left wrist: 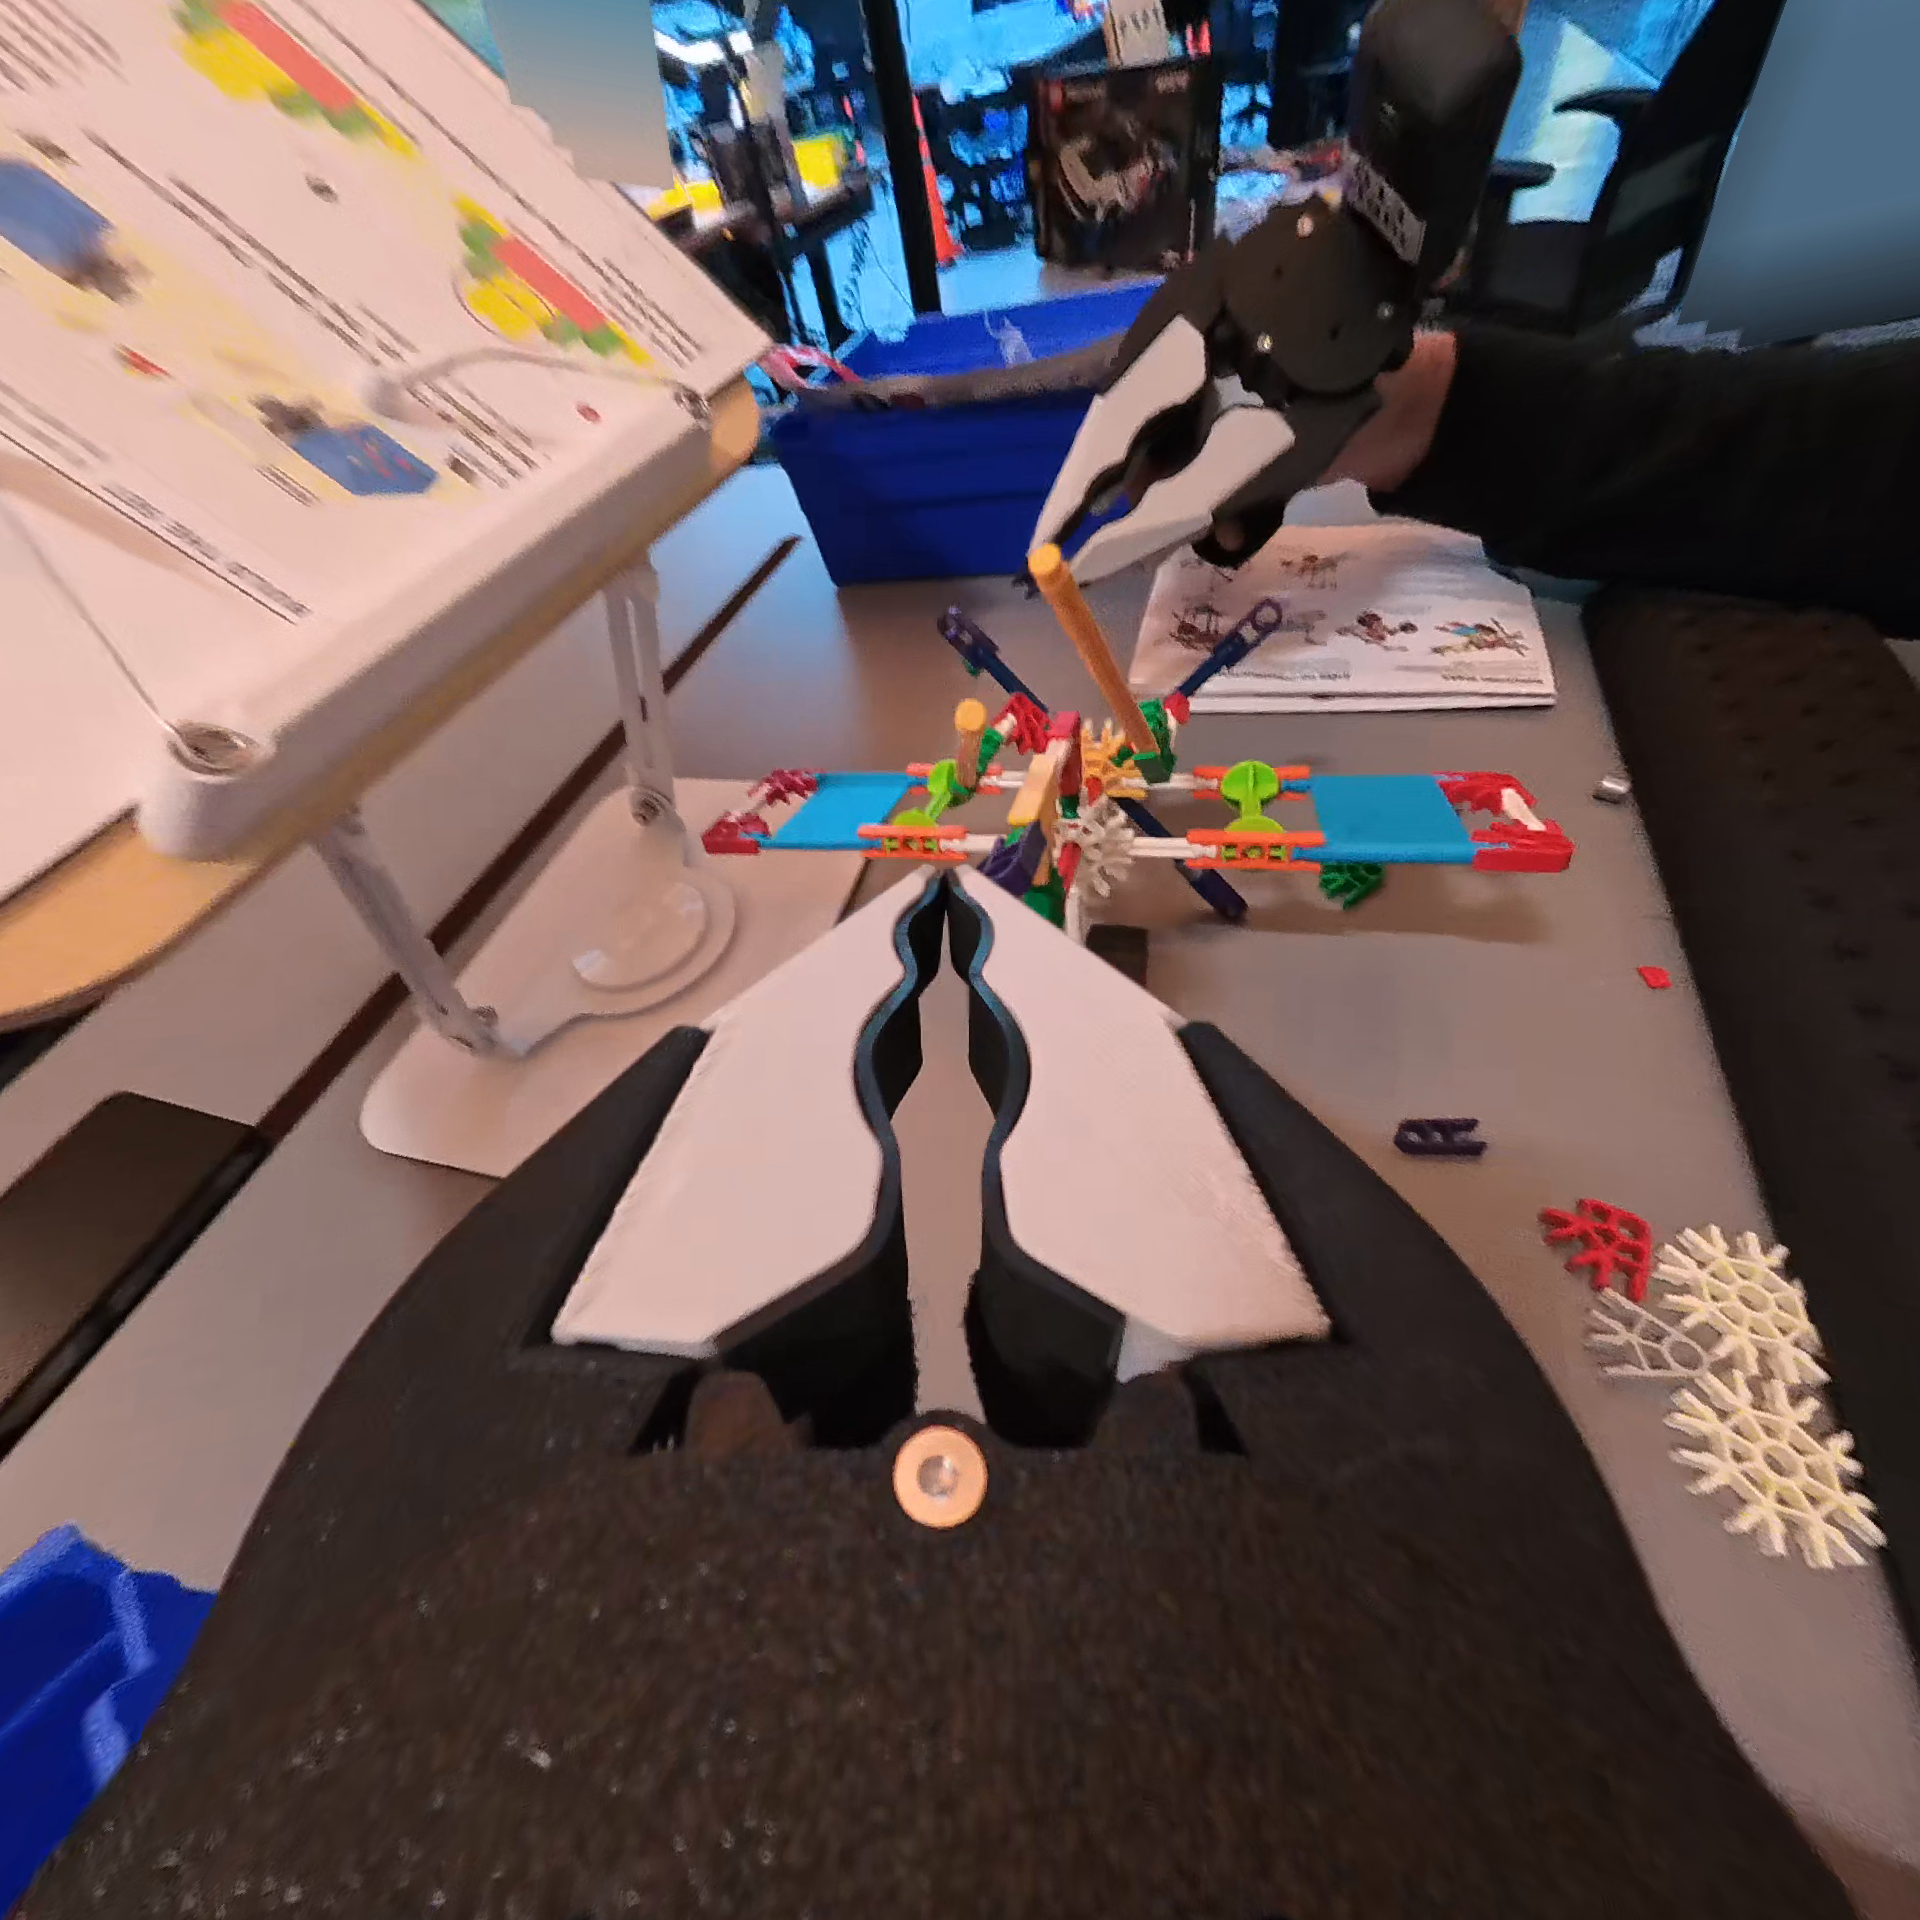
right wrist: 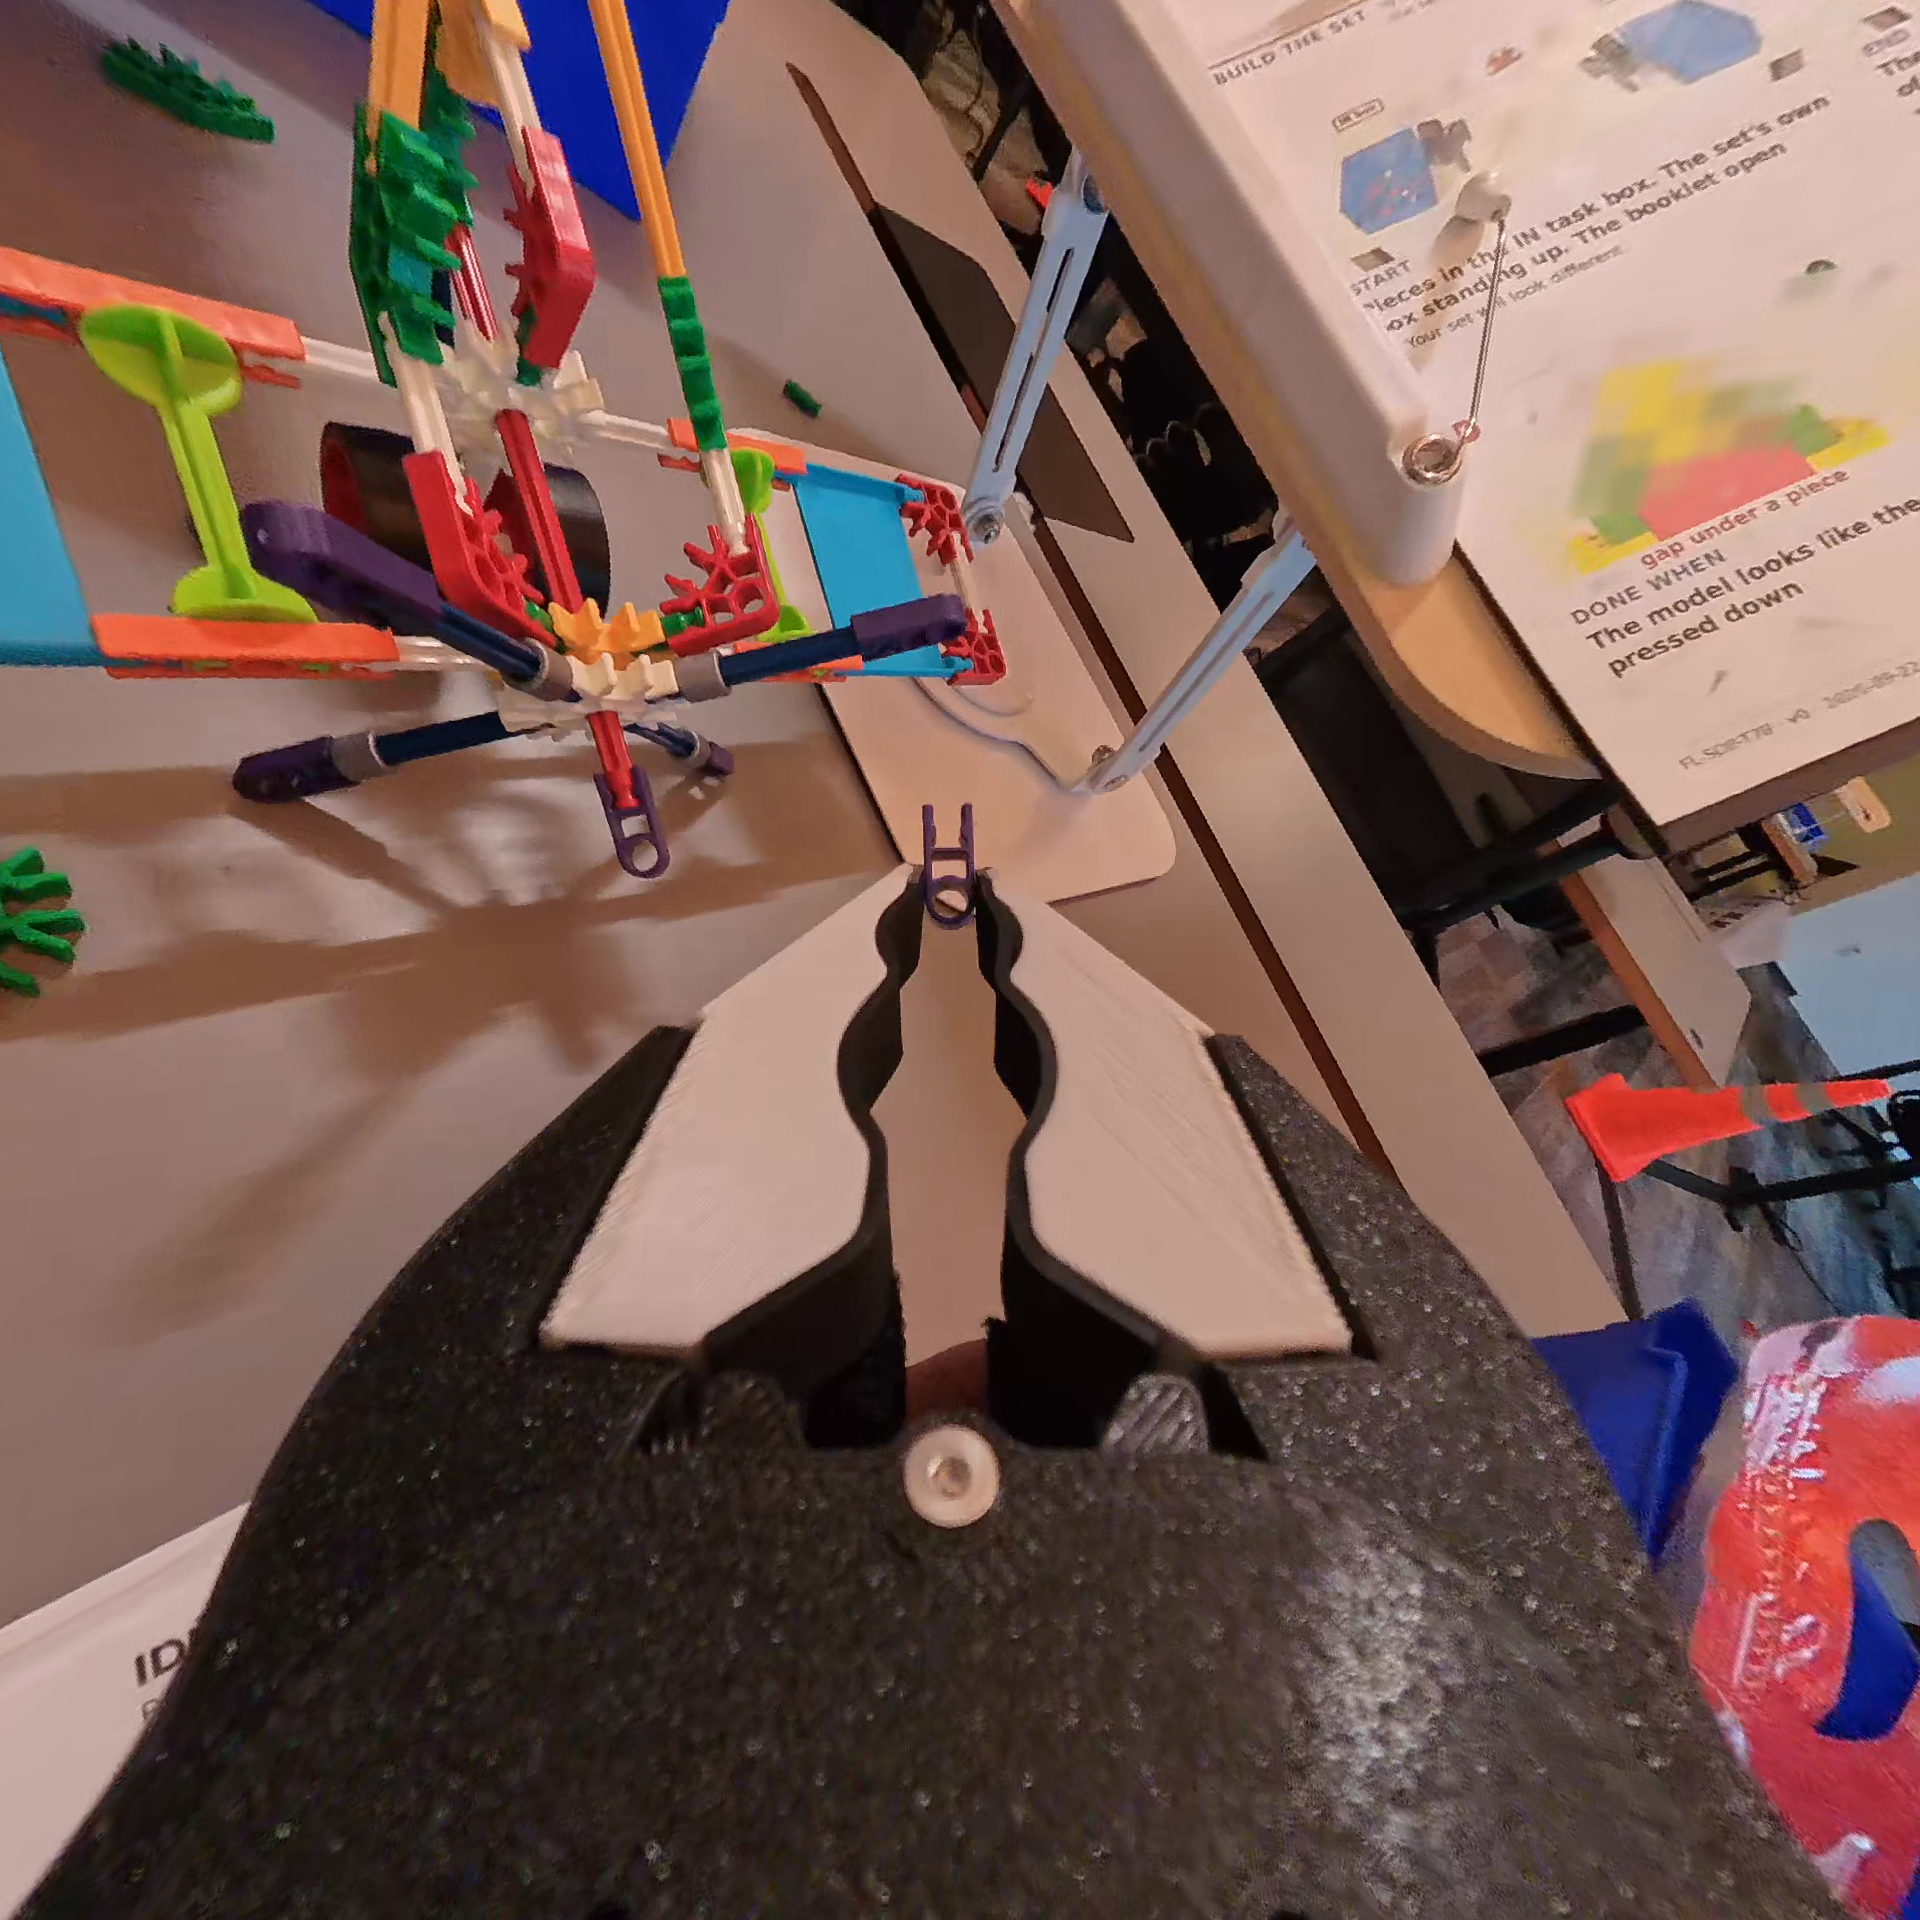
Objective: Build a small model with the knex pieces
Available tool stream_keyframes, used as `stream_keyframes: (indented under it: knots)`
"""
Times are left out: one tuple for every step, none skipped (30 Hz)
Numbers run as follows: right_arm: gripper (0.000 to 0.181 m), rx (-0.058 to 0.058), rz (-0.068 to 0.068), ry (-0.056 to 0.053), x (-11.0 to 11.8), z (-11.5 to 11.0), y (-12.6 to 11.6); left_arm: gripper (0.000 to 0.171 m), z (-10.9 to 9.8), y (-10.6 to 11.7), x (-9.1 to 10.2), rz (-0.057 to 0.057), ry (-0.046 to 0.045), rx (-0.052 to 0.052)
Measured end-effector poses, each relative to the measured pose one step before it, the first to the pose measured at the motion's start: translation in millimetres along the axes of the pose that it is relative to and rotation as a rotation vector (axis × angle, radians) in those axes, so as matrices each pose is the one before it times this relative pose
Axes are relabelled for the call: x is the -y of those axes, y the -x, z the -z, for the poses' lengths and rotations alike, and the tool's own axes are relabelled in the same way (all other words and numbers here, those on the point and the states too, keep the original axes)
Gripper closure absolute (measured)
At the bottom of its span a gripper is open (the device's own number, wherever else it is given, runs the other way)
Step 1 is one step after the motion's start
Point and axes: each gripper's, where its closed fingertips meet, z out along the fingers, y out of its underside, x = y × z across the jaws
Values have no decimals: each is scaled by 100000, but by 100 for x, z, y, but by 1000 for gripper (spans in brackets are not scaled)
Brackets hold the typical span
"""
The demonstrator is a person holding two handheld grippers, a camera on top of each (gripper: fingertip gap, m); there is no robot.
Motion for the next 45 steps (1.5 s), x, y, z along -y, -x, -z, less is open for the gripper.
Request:
stream_keyframes:
  knots:
    - [171,273,-818,-460,52,-3,-10,168,107,137,200,-914,-785,1279]
    - [171,-5,-444,-15,-31,-22,-47,153,0,275,-87,-412,1302,1893]
    - [171,-317,-182,-8,-57,-14,-83,142,2,236,-94,-867,1023,1783]
    - [171,-196,-258,-64,-29,4,-56,138,-3,196,9,-1170,121,1800]
    - [171,118,-348,30,-40,-7,-15,127,-41,407,50,-958,-153,3180]
    - [171,86,-116,52,-12,-11,4,114,-95,250,-5,-1048,273,2064]
    - [171,165,50,33,-6,-4,32,99,-113,472,124,-1486,-451,3918]
    - [171,344,-42,67,6,-19,56,84,-110,676,169,-2113,-667,5520]
    - [171,305,-48,135,-12,-18,57,73,-74,420,128,-2063,-128,3732]
    - [171,156,114,117,-4,-44,52,58,4,629,276,-824,-1004,4774]
    - [171,395,106,180,-28,-31,89,51,90,517,420,24,-1786,3561]
    - [171,874,-101,273,-31,-38,155,46,165,305,486,1526,-2000,1508]
    - [171,1454,-397,326,-36,-36,239,50,274,31,669,2707,-3208,-995]
    - [171,2224,-928,437,-64,-51,343,67,463,-448,988,3931,-5671,-4614]
    - [171,3611,-1807,833,-153,-76,532,95,601,-1021,1201,4834,-7187,-8987]
    - [171,4870,-2330,1350,-272,-133,723,126,587,-889,1150,3961,-6965,-7857]
    - [171,4553,-1648,1369,-323,-169,712,154,492,-319,956,1473,-5770,-2984]
    - [171,3127,-452,919,-247,-182,548,171,393,-4,718,-1158,-4129,250]
    - [171,1317,16,488,-156,-167,259,171,258,493,371,-1806,-1595,3964]
    - [171,1128,-286,547,-137,-165,198,171,124,532,-20,-2634,1017,4326]
    - [171,463,24,333,-91,-120,91,171,14,422,-295,-4230,2754,4201]
    - [171,-398,554,48,-19,-55,-15,171,-29,376,-251,-4978,2254,4377]
    - [171,-222,327,-165,34,6,-8,171,-85,743,-281,-4062,2472,6592]
    - [171,202,-119,-372,79,36,19,163,-94,601,-365,-4517,2745,5613]
    - [171,-15,-123,-531,92,44,-4,149,-79,373,-178,-4686,1383,4455]
    - [171,-286,-35,-416,72,49,-62,134,-74,326,-72,-4265,850,4091]
    - [171,-371,-41,-138,16,30,-81,132,-15,104,-3,-4109,809,2502]
    - [171,-253,-3,68,-18,15,-65,131,3,-212,237,-3800,-595,273]
    - [171,-185,43,135,-38,-4,-34,126,-54,-323,252,-2334,-410,-940]
    - [171,-180,72,170,-43,-18,-31,131,-48,-354,77,-1738,801,-1203]
    - [171,-79,84,227,-45,-19,-11,152,10,-634,127,-2484,331,-2913]
    - [171,-64,154,195,-36,-17,-1,171,-1,-621,147,-2182,287,-2915]
    - [171,-113,188,13,1,-5,-5,171,-11,-62,176,-2014,247,976]
    - [171,-120,53,-134,38,21,-20,171,25,98,269,-2745,-281,2104]
    - [171,-61,-10,-185,39,22,-14,171,9,-74,210,-2033,128,469]
    - [171,-134,10,-208,35,41,-36,171,20,-104,232,-1914,-2,245]
    - [171,-144,-17,-169,36,39,-29,171,29,-90,295,-1608,-443,398]
    - [171,-93,-3,-131,25,29,-26,171,19,-59,244,-1174,-225,213]
    - [171,-3,51,-215,48,23,3,171,8,-67,199,-1137,-77,190]
    - [171,265,-21,-244,52,21,45,171,14,-70,173,-1113,-82,143]
    - [171,440,-104,-108,19,13,77,171,-16,-125,91,-799,139,-341]
    - [171,258,10,32,-6,10,42,171,-34,-196,10,-596,337,-910]
    - [171,63,74,19,2,5,17,171,-12,-119,37,-238,6,-577]
    - [171,312,-93,45,-12,7,43,171,17,-103,115,928,-670,-908]
    - [171,549,-128,134,-34,-1,94,171,20,-192,165,2055,-1129,-2174]
